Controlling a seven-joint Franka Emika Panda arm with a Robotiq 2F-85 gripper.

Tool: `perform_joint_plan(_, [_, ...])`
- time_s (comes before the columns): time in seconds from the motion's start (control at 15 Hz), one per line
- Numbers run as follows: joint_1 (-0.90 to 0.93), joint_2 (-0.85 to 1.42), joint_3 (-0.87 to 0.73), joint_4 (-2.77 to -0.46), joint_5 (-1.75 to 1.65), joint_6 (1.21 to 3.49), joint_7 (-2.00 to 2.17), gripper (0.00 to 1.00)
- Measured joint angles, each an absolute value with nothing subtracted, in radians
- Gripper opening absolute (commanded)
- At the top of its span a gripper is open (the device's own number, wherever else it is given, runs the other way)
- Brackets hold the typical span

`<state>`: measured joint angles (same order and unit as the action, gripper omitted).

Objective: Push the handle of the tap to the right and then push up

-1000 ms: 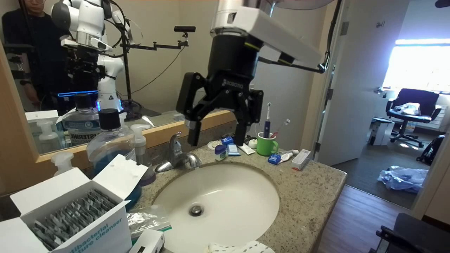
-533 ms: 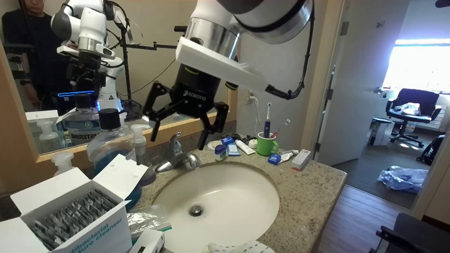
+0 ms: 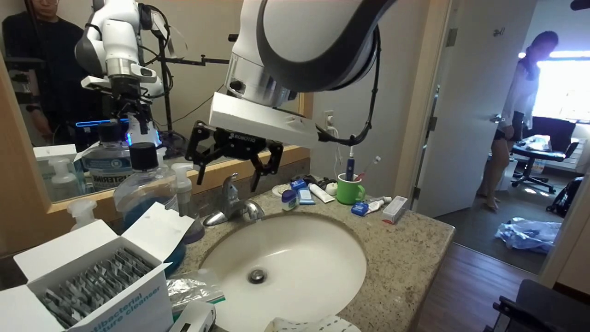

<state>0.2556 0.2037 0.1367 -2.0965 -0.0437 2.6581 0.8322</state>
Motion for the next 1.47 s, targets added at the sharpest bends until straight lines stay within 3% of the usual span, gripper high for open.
perform_joint_plan(1.0, [0.284,0.254,0.099,-2.056,-0.171,2.650,0.680,1.00])
perform_joint_plan(1.07, [0.283,0.255,0.097,-2.056,-0.171,2.654,0.645,0.75])
perform_joint_plan(1.13, [0.283,0.256,0.093,-2.056,-0.172,2.659,0.618,0.74])
perform_joint_plan(1.47, [0.282,0.265,0.071,-2.047,-0.172,2.683,0.548,0.34])
